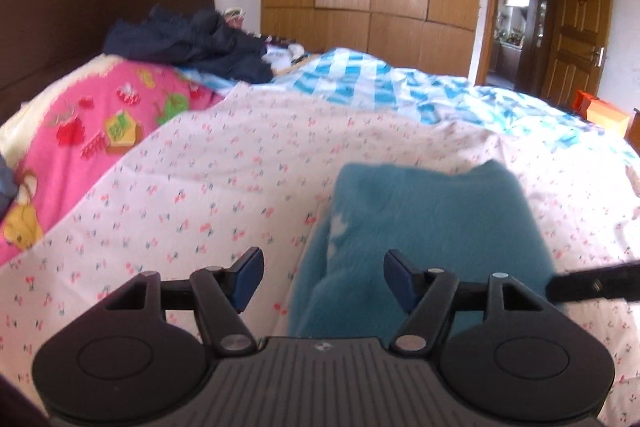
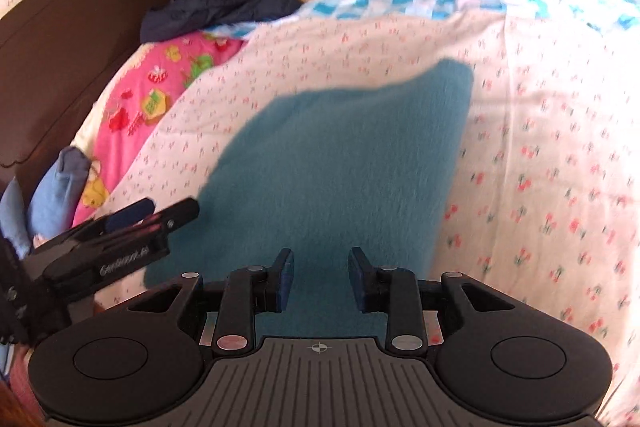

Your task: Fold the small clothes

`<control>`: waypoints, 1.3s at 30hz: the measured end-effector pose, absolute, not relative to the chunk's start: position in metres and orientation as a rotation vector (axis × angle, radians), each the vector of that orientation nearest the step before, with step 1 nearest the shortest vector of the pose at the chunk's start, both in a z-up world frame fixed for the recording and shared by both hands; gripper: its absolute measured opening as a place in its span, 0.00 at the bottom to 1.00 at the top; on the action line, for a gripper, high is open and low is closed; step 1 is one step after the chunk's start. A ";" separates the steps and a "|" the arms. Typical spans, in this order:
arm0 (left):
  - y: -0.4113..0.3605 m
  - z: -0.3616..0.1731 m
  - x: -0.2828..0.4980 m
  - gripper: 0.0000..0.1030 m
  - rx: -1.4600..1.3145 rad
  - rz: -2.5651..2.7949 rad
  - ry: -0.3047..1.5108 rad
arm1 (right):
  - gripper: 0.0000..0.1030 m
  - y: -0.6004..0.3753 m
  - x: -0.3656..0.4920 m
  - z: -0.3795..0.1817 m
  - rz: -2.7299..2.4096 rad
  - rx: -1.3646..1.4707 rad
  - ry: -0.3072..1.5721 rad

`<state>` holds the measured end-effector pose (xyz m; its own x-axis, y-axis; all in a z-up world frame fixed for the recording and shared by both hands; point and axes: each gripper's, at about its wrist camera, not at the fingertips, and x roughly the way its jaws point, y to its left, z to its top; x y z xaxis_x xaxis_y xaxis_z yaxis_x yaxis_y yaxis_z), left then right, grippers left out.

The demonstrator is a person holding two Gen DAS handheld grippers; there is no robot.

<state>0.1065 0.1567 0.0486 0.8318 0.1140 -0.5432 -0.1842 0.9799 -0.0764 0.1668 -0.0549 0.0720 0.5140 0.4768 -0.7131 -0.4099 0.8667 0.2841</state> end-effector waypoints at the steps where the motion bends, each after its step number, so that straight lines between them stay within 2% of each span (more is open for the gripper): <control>1: 0.154 0.052 0.110 0.69 -0.122 0.154 0.554 | 0.30 -0.051 0.173 0.076 0.524 0.073 0.863; 7: 0.149 0.053 0.146 0.69 -0.126 0.135 0.552 | 0.30 -0.025 0.230 0.076 0.441 0.040 0.807; 12: 0.152 0.013 0.170 0.70 -0.110 0.173 0.674 | 0.30 -0.020 0.267 0.044 0.361 0.068 0.873; 14: 0.156 0.004 0.165 0.71 -0.140 0.168 0.655 | 0.30 -0.016 0.269 0.032 0.358 0.033 0.867; 19: 0.155 0.012 0.157 0.71 -0.131 0.163 0.639 | 0.31 -0.012 0.256 0.043 0.336 0.010 0.836; 24: 0.157 0.029 0.132 0.70 -0.159 0.148 0.592 | 0.31 -0.026 0.209 0.066 0.392 0.042 0.769; 27: 0.153 0.031 0.121 0.70 -0.154 0.128 0.603 | 0.36 -0.034 0.181 0.060 0.391 0.017 0.766; 30: 0.143 0.018 0.126 0.70 -0.115 0.103 0.710 | 0.41 -0.035 0.184 0.045 0.365 -0.011 0.847; 34: 0.140 0.023 0.113 0.70 -0.129 0.111 0.705 | 0.41 -0.044 0.175 0.068 0.384 0.104 0.850; 39: 0.141 0.029 0.094 0.70 -0.150 0.101 0.695 | 0.45 -0.044 0.140 0.080 0.435 0.042 0.808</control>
